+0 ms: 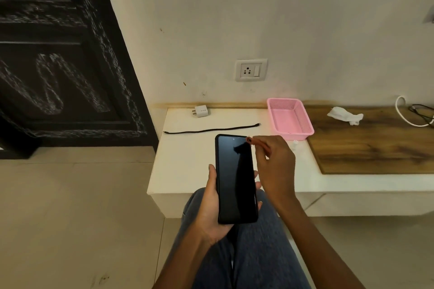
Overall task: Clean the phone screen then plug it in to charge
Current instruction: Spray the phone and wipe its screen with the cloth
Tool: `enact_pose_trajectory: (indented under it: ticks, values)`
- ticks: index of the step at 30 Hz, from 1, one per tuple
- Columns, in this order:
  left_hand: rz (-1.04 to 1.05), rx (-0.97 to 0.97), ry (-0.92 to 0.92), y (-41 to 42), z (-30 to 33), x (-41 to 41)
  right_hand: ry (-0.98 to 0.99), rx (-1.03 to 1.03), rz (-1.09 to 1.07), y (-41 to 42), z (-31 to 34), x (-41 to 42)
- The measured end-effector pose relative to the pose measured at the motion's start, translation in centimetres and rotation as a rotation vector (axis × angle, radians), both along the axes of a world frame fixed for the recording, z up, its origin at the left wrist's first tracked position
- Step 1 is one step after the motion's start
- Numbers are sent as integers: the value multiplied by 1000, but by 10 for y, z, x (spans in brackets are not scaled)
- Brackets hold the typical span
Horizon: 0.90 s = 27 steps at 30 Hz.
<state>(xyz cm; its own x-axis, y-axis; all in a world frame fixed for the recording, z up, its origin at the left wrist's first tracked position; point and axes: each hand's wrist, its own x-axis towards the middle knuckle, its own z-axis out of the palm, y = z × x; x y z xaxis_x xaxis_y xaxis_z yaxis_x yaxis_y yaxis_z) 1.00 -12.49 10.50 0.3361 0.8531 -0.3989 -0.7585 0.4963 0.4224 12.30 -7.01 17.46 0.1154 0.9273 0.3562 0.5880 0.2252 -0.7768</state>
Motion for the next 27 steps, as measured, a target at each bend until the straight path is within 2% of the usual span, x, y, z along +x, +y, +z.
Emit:
enact_pose_trajectory:
  ticks: [3,6,18,27]
  values:
    - [-21,-9,44,-1,1,0,-207,117,-28,-1,-3,-9]
    - [-26,3,117,0,-1,0,-290,149,-8,-4,-6,-16]
    - [-21,30,140,0,5,-1,-363,255,155,-12,4,-38]
    - [-34,-18,122,0,-1,-4,-382,145,56,-8,-10,-9]
